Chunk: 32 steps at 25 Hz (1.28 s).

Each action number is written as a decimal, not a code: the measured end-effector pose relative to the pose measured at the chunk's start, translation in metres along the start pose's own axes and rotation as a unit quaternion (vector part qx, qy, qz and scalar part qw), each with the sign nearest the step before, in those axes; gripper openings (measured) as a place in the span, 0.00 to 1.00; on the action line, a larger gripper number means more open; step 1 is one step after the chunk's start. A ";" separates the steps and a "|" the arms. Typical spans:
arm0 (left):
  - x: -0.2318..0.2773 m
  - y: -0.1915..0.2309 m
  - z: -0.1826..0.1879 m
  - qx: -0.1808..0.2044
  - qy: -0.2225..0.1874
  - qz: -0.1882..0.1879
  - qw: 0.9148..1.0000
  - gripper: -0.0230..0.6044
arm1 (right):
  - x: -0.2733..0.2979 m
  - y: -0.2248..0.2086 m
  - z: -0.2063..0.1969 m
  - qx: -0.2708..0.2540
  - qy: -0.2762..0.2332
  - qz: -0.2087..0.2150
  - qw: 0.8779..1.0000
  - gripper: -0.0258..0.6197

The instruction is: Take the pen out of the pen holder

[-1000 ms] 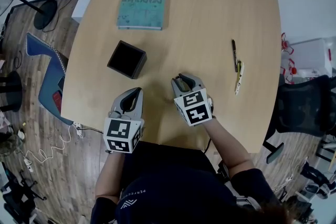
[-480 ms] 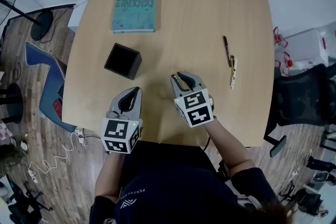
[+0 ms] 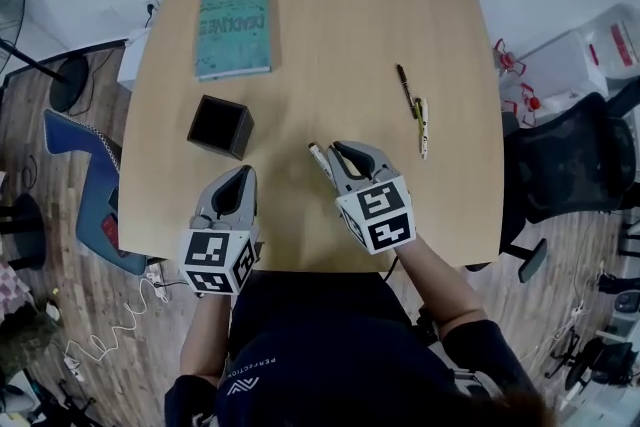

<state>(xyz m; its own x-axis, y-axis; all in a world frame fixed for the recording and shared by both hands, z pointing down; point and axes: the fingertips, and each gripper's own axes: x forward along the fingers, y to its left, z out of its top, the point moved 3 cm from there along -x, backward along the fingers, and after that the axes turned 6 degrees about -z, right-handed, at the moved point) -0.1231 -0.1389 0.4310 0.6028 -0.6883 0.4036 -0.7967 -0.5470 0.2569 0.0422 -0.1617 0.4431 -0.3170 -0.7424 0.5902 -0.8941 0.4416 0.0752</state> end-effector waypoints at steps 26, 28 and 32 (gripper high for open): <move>-0.018 -0.024 0.014 0.023 -0.032 -0.010 0.999 0.04 | -0.060 -0.006 0.006 0.014 -0.062 -0.041 0.997 0.04; -0.020 -0.024 0.013 0.022 -0.032 -0.009 0.999 0.04 | -0.061 -0.005 0.005 0.015 -0.062 -0.043 0.997 0.04; -0.020 -0.025 0.012 0.023 -0.032 -0.007 0.999 0.04 | -0.065 -0.007 0.003 0.021 -0.062 -0.043 0.997 0.04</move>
<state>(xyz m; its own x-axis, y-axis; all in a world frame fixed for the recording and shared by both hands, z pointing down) -0.1148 -0.1170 0.4054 0.6163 -0.7088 0.3432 -0.7864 -0.5766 0.2215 0.0679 -0.1183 0.4015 -0.2728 -0.8340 0.4797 -0.9312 0.3541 0.0861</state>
